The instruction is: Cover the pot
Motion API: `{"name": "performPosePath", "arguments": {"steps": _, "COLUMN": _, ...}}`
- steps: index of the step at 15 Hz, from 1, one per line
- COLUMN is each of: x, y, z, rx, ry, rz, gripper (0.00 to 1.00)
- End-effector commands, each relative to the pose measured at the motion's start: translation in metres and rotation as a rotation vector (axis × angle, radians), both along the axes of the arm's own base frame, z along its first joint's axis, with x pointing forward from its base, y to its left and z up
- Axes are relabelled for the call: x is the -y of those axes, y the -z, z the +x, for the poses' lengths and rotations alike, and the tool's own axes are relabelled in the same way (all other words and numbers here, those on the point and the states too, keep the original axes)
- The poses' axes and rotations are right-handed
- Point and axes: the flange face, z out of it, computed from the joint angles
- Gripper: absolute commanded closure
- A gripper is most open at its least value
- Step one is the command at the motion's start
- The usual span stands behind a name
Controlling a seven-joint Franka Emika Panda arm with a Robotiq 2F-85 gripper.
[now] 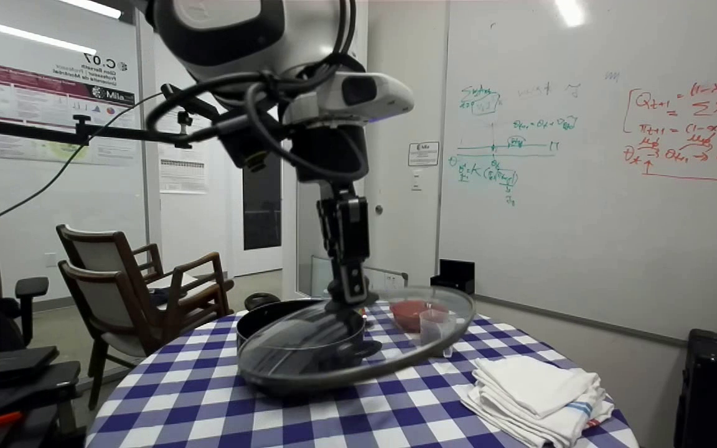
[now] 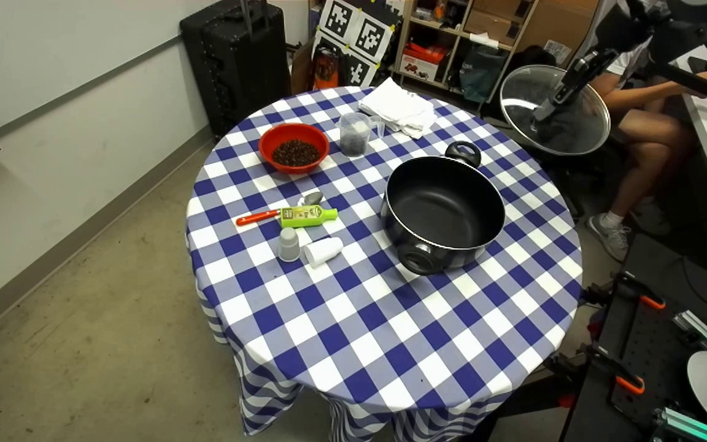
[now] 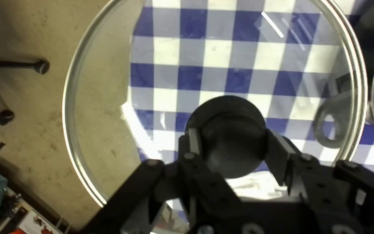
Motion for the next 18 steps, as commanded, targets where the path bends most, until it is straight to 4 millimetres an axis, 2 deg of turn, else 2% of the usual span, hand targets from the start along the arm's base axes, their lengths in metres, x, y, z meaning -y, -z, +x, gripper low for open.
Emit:
{"name": "performPosePath", "arguments": {"steps": 1, "x": -0.059, "y": -0.041, "z": 0.052, "rx": 0.056, "ry": -0.187, "rz": 0.049, "gripper": 0.75}}
{"name": "performPosePath", "arguments": {"steps": 4, "x": -0.114, "y": -0.048, "z": 0.084, "rx": 0.063, "ry": -0.345, "rz": 0.094, "gripper": 0.75}}
{"name": "performPosePath", "arguments": {"steps": 7, "x": -0.164, "y": -0.036, "z": 0.107, "rx": 0.041, "ry": -0.468, "rz": 0.124, "gripper": 0.75}}
{"name": "performPosePath", "arguments": {"steps": 9, "x": -0.186, "y": -0.022, "z": 0.115, "rx": 0.030, "ry": -0.523, "rz": 0.159, "gripper": 0.75}}
{"name": "performPosePath", "arguments": {"steps": 11, "x": -0.200, "y": -0.007, "z": 0.119, "rx": 0.009, "ry": -0.562, "rz": 0.189, "gripper": 0.75}}
{"name": "performPosePath", "arguments": {"steps": 15, "x": -0.213, "y": 0.013, "z": 0.116, "rx": -0.051, "ry": -0.614, "rz": 0.199, "gripper": 0.75}}
{"name": "performPosePath", "arguments": {"steps": 18, "x": -0.221, "y": 0.018, "z": 0.107, "rx": -0.074, "ry": -0.637, "rz": 0.208, "gripper": 0.75}}
